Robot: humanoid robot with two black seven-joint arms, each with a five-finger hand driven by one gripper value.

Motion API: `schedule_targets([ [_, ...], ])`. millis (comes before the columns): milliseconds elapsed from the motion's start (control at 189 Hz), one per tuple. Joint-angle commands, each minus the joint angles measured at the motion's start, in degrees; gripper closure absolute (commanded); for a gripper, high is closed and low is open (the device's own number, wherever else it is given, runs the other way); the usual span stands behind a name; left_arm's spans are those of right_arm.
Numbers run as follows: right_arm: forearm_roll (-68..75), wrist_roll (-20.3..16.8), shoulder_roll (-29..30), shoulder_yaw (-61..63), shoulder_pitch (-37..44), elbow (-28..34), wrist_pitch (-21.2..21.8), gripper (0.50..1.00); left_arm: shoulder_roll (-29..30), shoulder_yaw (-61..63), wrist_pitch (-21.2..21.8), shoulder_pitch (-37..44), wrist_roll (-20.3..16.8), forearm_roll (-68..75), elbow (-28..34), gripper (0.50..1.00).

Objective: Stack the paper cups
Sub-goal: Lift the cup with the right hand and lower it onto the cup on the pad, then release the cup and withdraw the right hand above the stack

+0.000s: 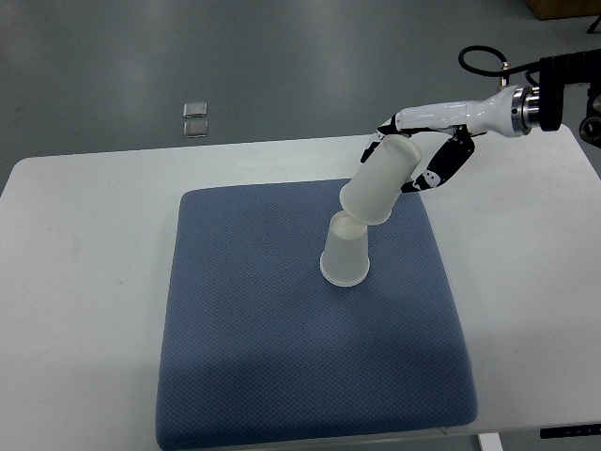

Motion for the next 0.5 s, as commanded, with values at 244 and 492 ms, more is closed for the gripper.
schedule_targets([
  [244,-0.5,-0.6,2.5,-0.5,0.6,0.6,2.4,0.789,0.0,0.0,-0.1,0.0,0.0,0.0,0.0,0.5],
  [492,-0.7,-1.8,3.9,-0.6,0.5,0.6,2.1,0.787,0.0,0.0,-0.1,0.0,0.0,0.0,0.0,0.5],
])
